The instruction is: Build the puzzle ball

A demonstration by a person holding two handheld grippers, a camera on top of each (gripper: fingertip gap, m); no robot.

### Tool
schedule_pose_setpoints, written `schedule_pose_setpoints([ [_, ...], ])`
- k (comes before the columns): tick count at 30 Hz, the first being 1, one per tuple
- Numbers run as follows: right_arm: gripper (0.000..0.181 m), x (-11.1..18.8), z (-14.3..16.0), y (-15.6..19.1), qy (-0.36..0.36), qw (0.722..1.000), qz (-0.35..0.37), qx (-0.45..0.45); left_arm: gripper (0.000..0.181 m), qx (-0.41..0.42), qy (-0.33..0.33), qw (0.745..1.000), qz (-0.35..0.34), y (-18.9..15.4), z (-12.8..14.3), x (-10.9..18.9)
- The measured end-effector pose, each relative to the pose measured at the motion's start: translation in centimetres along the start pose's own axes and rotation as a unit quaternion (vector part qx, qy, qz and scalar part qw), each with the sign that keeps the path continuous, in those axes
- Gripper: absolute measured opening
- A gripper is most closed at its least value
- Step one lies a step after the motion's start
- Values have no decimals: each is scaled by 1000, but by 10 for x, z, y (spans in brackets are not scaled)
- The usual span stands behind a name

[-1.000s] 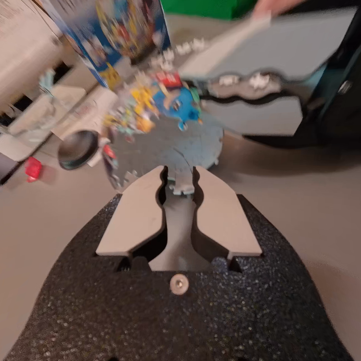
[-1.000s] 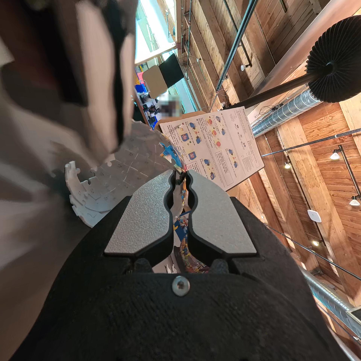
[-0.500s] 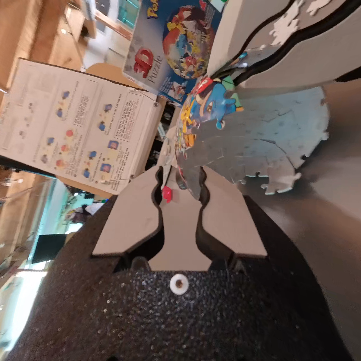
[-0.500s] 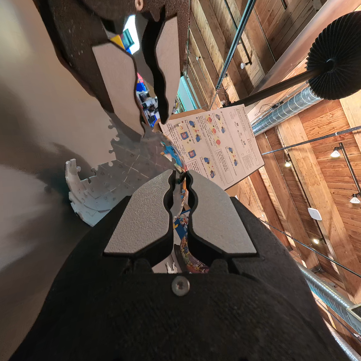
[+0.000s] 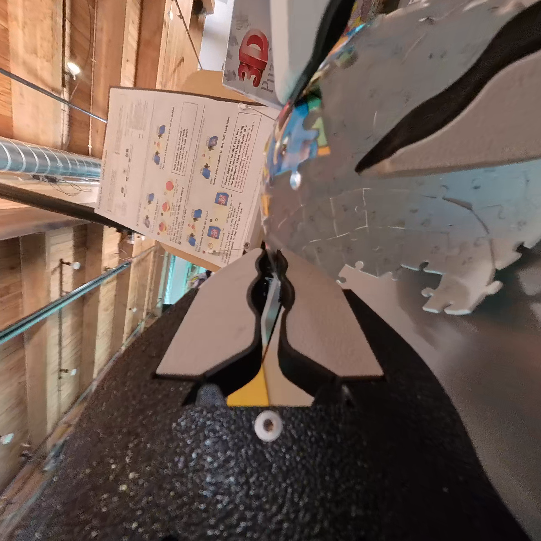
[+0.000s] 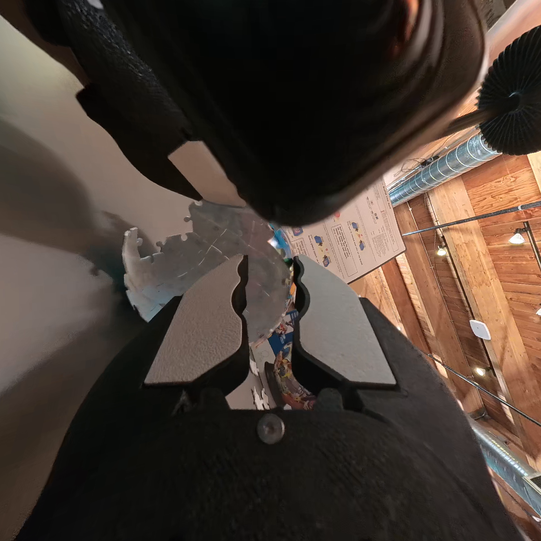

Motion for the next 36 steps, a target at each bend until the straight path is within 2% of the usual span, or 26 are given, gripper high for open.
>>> schedule_pose_setpoints([
  [7, 33, 18, 2, -7, 24, 999, 26, 39, 3, -42, 14, 999, -14, 1, -20, 8],
  [18, 10, 13, 8, -9, 46, 995, 35, 81, 2, -43, -2, 999, -16, -1, -37, 13],
  [21, 9, 15, 6, -9, 44, 994, 37, 89, 4, -28, -13, 999, -16, -1, -35, 15],
  [27, 9, 16, 1, -9, 29, 993, 36, 113, 23, 36, -30, 999, 15, 2, -19, 27],
  [32, 9, 16, -9, -6, -2, 986, 30, 166, 36, 79, -24, 995, 59, 7, 0, 40],
  [36, 10, 18, -15, -3, -30, 978, 21, 205, 38, 120, -29, 989, 85, 9, 5, 53],
])
Point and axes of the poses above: each gripper's, where its closed fingertips meet, x back along the fingers, z out of its underside, y = z × x across the jaws, the point moved 8 cm from there along x, back along the fingers, and after that the axes turned 2 degrees about x, right-handed, at the moved point
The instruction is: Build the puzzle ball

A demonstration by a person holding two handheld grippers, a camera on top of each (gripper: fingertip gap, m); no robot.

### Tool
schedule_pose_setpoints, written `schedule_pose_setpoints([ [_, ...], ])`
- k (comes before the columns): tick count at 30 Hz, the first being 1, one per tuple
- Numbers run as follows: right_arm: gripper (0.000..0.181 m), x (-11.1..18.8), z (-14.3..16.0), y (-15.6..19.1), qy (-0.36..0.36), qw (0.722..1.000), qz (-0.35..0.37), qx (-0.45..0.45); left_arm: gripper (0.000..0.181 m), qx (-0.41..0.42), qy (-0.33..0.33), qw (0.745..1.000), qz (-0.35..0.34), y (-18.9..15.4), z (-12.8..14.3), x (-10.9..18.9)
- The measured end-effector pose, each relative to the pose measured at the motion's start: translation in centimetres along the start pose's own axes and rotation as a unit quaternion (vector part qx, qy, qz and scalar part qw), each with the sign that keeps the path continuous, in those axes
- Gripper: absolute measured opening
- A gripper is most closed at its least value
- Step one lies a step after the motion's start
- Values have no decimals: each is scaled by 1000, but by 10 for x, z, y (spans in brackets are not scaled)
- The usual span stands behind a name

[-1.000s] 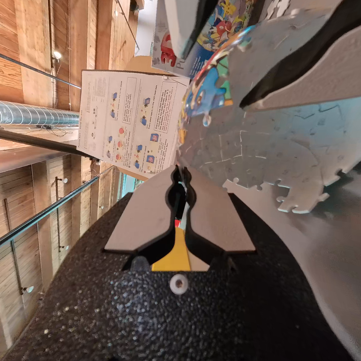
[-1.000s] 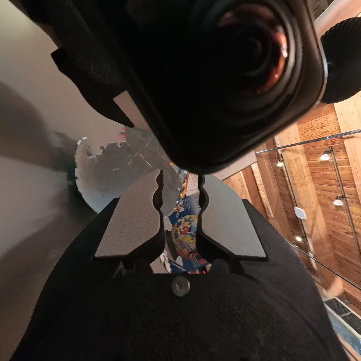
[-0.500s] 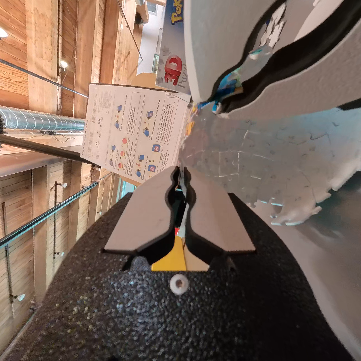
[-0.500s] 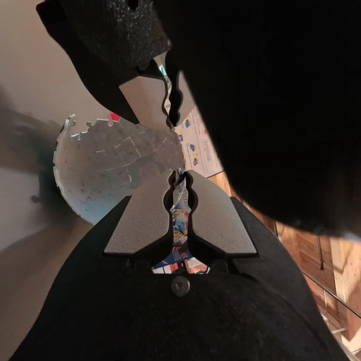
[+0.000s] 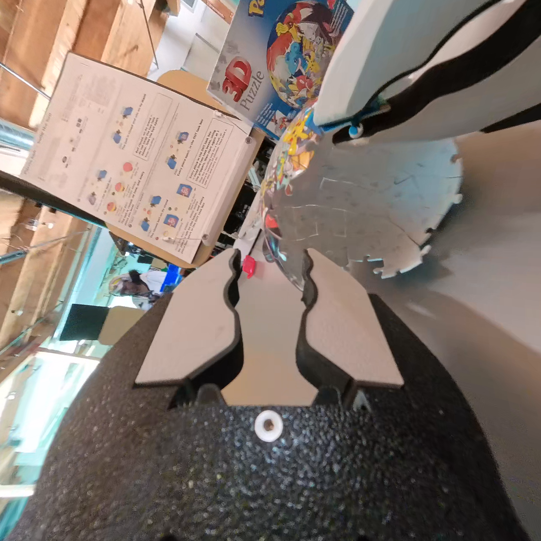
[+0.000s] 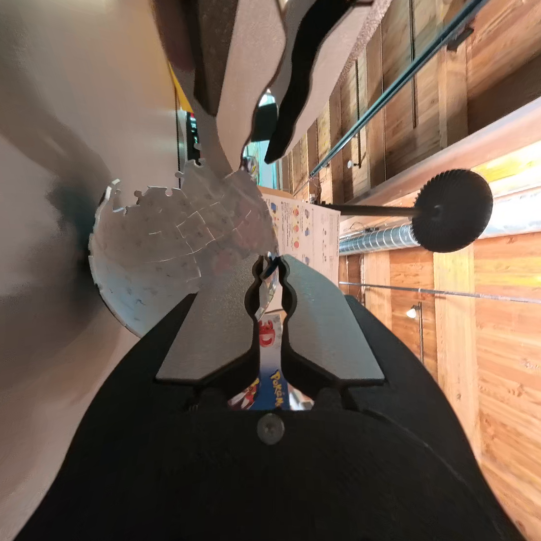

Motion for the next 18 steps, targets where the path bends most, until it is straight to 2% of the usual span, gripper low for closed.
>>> schedule_pose_setpoints([
  [6, 10, 3, 2, 0, -24, 999, 0, 33, 40, 107, -2, 993, 53, -3, 6, 20],
  [9, 10, 4, 4, 1, -20, 999, 7, 28, 38, 196, -26, 978, 62, 14, 0, 32],
  [12, 10, 3, 4, 1, -19, 999, 13, 33, 37, 272, -70, 956, 85, 52, -26, 35],
  [14, 9, 3, 2, 1, -24, 999, 17, 31, 40, 291, -80, 945, 128, 80, -48, 23],
  [16, 9, 4, 0, 2, -33, 999, 19, 31, 41, 269, -90, 944, 168, 102, -75, 0],
  [18, 9, 4, -2, 1, -41, 998, 22, 30, 43, 208, -95, 949, 219, 109, -104, -32],
])
Point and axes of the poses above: each gripper's, where its closed fingertips meet, x back along the fingers, z out of its underside, y = z × x across the jaws, the point moved 8 cm from there along x, back along the fingers, and after that the axes turned 2 degrees about x, right-handed, at the moved point
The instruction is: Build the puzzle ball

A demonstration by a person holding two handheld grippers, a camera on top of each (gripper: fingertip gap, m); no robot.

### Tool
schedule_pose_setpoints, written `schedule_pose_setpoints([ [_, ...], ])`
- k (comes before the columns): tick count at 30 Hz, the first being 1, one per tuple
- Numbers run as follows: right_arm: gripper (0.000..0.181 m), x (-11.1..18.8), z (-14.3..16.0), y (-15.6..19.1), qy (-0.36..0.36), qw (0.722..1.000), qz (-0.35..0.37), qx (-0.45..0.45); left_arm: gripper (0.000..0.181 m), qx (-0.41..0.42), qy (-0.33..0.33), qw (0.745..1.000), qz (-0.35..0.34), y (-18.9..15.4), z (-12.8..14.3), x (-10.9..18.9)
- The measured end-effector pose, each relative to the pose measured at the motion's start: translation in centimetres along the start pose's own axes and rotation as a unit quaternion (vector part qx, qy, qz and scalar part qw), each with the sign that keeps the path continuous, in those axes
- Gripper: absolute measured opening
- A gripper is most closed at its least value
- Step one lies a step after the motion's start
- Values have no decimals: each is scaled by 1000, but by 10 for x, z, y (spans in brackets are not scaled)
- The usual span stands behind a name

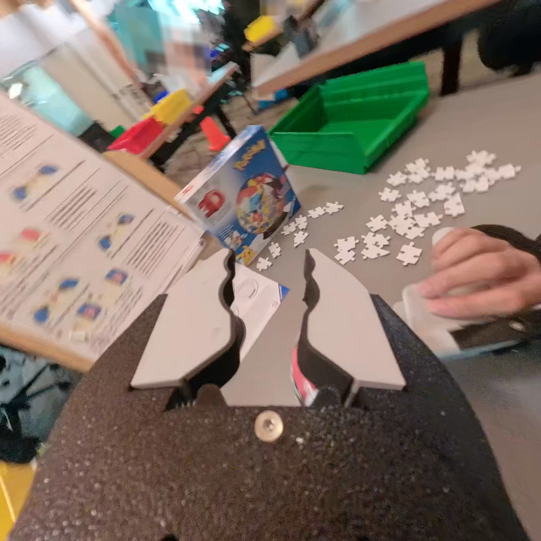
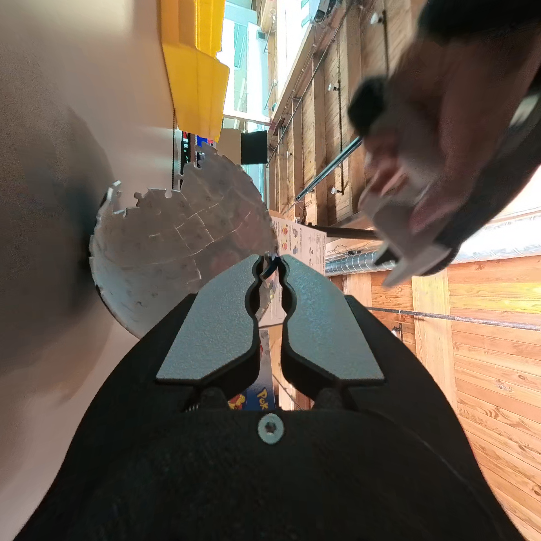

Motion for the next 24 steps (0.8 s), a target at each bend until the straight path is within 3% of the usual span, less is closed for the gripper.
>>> schedule_pose_setpoints([
  [3, 9, 0, -1, -1, -6, 1000, 3, -7, 48, -101, 61, 989, 84, 1, -20, -69],
  [6, 9, 0, 3, -1, 1, 1000, 5, -14, 53, -163, 108, 971, 137, -5, -23, -140],
  [12, 8, 1, 6, 0, 2, 1000, 4, -29, 49, -244, 231, 929, 155, 18, 18, -248],
  [18, 8, 1, 10, -2, 5, 998, 6, -55, 48, -206, 369, 877, 227, 52, 74, -283],
  [24, 7, 0, 10, -3, 3, 997, 7, -73, 44, -185, 366, 871, 271, 46, 96, -300],
])
Point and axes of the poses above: each gripper's, where its closed fingertips meet, x back along the fingers, z out of its underside, y = z × x across the jaws, the point moved 8 cm from there along x, back along the fingers, and after that the axes turned 2 degrees about x, right-handed, at the moved point
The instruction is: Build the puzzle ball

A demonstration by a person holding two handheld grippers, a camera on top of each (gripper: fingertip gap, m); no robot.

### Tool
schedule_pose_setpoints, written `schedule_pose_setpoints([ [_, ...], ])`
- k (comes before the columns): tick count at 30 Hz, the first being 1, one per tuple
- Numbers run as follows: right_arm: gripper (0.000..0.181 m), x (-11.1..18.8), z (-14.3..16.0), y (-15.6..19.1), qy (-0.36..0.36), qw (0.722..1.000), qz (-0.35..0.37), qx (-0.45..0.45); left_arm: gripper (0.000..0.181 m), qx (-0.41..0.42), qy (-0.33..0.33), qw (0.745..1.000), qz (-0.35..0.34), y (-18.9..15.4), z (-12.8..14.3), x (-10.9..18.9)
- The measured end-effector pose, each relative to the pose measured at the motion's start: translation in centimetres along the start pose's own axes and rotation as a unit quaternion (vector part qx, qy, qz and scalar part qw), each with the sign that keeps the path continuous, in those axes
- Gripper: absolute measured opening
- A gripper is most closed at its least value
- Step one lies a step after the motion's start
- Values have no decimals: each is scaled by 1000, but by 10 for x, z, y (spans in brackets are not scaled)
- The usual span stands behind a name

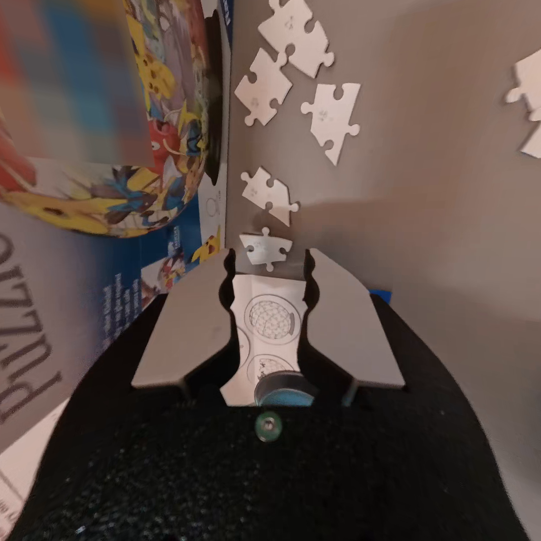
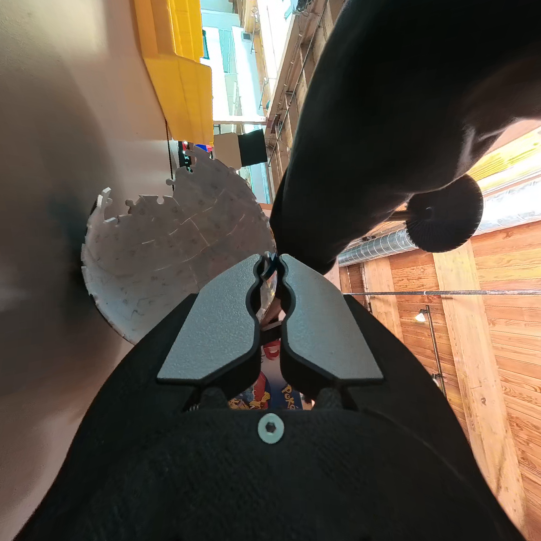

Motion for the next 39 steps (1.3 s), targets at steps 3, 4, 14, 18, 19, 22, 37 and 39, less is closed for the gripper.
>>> schedule_pose_setpoints([
  [3, 7, 0, 0, 0, -2, 1000, 0, -2, 43, 19, 3, 1000, 8, 4, 4, -16],
  [4, 7, 0, 0, 0, -2, 1000, 0, -3, 42, 31, -4, 999, 12, 6, 5, -21],
  [14, 8, 0, 0, 1, 2, 1000, -1, -1, 29, 182, -54, 979, 79, 9, 19, -30],
  [18, 8, 0, 0, 2, 6, 1000, -1, 5, 7, 188, -91, 976, 54, 1, 21, -18],
  [19, 8, 0, 0, 2, 6, 1000, 0, 7, 1, 192, -113, 974, 42, 0, 20, -9],
  [22, 8, -1, -2, 2, 6, 1000, 0, 12, 1, 195, -140, 970, 28, -8, 25, 14],
  [37, 9, -1, -14, 8, 3, 998, 0, 68, 1, 344, -153, 868, -323, -145, 135, 209],
  [39, 9, -1, -14, 8, 7, 997, -1, 72, 1, 384, -95, 857, -329, -191, 166, 209],
])
Point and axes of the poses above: each gripper's, where its closed fingertips meet, x back along the fingers, z out of its underside, y = z × x across the jaws, the point moved 8 cm from there along x, back along the fingers, and after that the axes turned 2 degrees about x, right-handed, at the moved point
